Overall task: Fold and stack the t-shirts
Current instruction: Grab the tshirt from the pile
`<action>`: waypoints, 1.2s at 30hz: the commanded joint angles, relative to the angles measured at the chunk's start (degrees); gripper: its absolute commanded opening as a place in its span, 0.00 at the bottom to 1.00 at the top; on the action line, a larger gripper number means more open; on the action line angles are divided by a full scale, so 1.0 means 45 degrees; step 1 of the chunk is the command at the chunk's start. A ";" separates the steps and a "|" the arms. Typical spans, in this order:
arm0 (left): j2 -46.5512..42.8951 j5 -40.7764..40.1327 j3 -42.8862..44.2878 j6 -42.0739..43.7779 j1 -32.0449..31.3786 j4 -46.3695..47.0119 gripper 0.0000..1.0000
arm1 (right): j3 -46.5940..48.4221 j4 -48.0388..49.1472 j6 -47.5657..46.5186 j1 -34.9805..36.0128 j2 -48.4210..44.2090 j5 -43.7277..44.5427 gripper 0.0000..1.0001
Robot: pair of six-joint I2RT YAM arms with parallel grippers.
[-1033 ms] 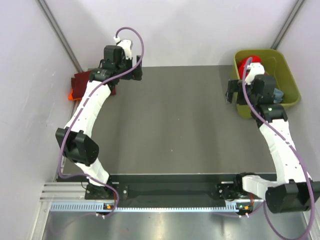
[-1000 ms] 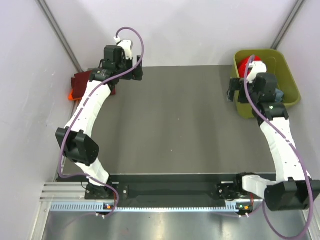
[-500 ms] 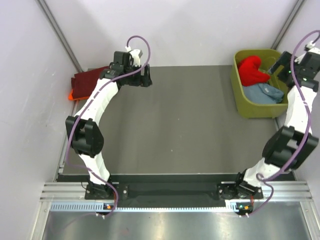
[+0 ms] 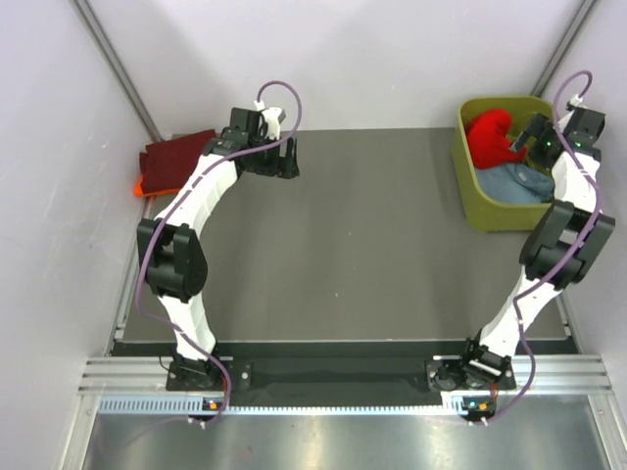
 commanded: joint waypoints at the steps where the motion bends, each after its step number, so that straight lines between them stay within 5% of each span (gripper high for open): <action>1: 0.0367 -0.0180 0.0554 0.0582 0.0053 -0.0018 0.88 | 0.0986 0.0638 -0.0544 0.0216 0.1107 0.0306 1.00; 12: 0.1325 -0.1331 0.0652 0.1305 -0.0396 -0.0174 0.88 | 0.3018 0.0794 -0.0760 0.0841 0.3821 0.0522 0.96; 15: 0.1559 -0.1567 0.0769 0.1403 -0.0532 -0.0194 0.88 | 0.3428 0.0931 -0.0798 0.0919 0.4311 0.0659 0.89; 17: 0.1637 -0.1703 0.0789 0.1481 -0.0610 -0.0213 0.88 | 0.3545 0.1028 -0.0935 0.0958 0.4429 0.0912 0.77; 18: 0.1638 -0.1723 0.0770 0.1501 -0.0649 -0.0194 0.88 | 0.3527 0.1067 -0.0955 0.1017 0.4410 0.0932 0.67; 19: 0.1638 -0.1723 0.0750 0.1520 -0.0669 -0.0174 0.88 | 0.3507 0.1087 -0.0974 0.1017 0.4371 0.1009 0.47; 22: 0.1657 -0.1859 0.0692 0.1462 -0.0747 -0.0135 0.88 | 0.3235 0.1049 -0.0994 0.1057 0.3942 0.1302 0.25; 28: 0.1735 -0.1801 0.0945 0.1228 -0.0767 0.0098 0.88 | 0.2668 0.0932 -0.1286 0.0998 0.2400 0.1460 0.06; 36: 0.1404 -0.1431 0.0829 0.0700 -0.0748 0.0275 0.88 | 0.1965 0.0814 -0.0956 0.0998 -0.0663 0.0991 0.00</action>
